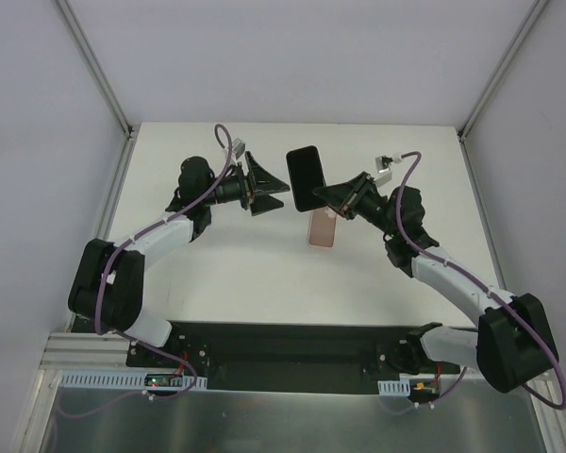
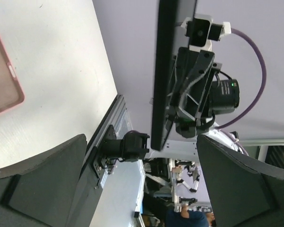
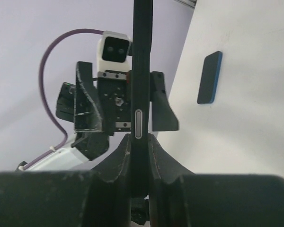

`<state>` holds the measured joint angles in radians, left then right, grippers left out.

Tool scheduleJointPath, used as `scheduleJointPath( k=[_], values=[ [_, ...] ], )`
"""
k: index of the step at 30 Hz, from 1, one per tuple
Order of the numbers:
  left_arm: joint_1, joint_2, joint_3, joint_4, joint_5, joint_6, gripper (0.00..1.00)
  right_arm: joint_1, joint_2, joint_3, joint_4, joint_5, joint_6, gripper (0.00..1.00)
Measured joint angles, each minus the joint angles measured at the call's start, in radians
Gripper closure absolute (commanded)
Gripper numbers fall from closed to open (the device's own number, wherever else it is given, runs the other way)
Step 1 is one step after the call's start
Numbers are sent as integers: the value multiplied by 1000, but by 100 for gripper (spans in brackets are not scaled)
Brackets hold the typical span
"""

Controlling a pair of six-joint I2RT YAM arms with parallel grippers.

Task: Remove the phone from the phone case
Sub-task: Remove the phone case from the phone.

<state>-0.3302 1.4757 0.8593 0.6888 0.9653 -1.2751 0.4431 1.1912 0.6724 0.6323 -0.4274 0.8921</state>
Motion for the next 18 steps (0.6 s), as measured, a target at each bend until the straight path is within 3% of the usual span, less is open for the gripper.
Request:
scheduleJointPath(
  k=[6,13,18],
  values=[
    [-17,77,7,148,-35,-101,6,46,40,0,89,53,75,99],
    [-18,109,78,242,-56,-160,21,64,56,0,121,66,109,98],
    [-25,117,109,281,-60,-177,25,69,66,0,140,69,122,99]
  ],
)
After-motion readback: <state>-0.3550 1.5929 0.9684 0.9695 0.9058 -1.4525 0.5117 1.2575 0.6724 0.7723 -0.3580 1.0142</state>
